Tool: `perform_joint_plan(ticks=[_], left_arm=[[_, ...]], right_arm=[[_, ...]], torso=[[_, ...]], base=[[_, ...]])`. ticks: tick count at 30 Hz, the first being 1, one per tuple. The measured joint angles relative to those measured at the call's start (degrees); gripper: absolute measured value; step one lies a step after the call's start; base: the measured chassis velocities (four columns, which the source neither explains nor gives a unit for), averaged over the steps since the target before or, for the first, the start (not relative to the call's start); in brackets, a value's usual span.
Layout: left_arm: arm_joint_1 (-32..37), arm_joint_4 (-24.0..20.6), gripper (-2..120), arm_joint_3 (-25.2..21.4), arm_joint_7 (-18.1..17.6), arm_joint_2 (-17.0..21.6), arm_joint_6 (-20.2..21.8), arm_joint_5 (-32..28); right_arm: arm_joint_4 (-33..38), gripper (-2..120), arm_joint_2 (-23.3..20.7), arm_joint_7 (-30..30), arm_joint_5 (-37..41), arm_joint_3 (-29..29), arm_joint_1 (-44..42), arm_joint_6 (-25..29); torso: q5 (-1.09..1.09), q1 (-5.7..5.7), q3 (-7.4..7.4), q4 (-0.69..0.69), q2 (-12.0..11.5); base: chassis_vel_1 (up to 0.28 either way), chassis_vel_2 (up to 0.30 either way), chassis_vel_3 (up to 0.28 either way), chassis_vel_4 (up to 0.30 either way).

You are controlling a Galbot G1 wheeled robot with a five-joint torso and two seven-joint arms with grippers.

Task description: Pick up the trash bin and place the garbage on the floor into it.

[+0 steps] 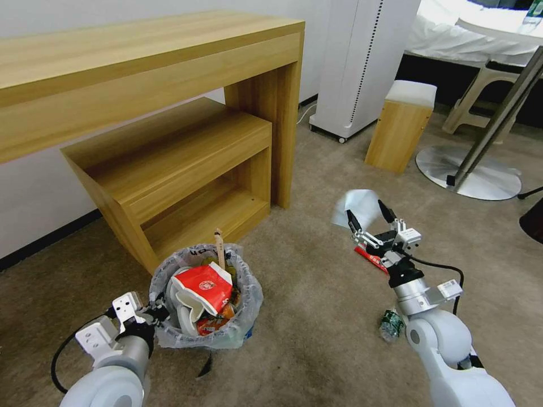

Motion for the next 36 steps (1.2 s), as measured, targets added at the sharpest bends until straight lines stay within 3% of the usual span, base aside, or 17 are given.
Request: perform_joint_plan(ticks=[9, 18, 25, 28, 36], left_arm=[[0.7, -0.1, 1, -0.5, 0.3, 0.6, -0.1, -0.8], [1.1, -0.5, 1, -0.4, 0.4, 0.9, -0.2, -0.8], [1.5, -1.4, 1, 0.3, 0.4, 0.8, -0.1, -0.6], [1.8, -2.0, 1, 0.7, 0.4, 0.7, 0.0, 0.0], [2.8, -2.5, 1, 2.5, 0.5, -0.3, 0.1, 2.1]], right_arm=[[0.3, 100, 0.1, -3.6, 0.8, -1.3, 0.1, 0.5], [-1.7, 100, -0.2, -15.1, 4.4, -7.1, 4.7, 2.6], [-9.2, 100, 2.1, -17.6, 6.9, -17.7, 13.0, 4.4], [-15.6, 100, 4.5, -18.0, 8.4, -23.6, 17.1, 5.7], [-27.4, 100, 7.5, -18.3, 7.5, -32.8, 21.6, 9.0]], torso=[[0.00, 0.00, 0.00, 0.00, 0.0], [-0.01, 0.00, 0.00, 0.00, 0.0], [-0.01, 0.00, 0.00, 0.01, 0.0], [-0.01, 0.00, 0.00, 0.01, 0.0], [-0.02, 0.00, 0.00, 0.01, 0.0]], base=[[0.000, 0.000, 0.000, 0.000], [0.000, 0.000, 0.000, 0.000], [0.000, 0.000, 0.000, 0.000], [0.000, 0.000, 0.000, 0.000], [0.000, 0.000, 0.000, 0.000]])
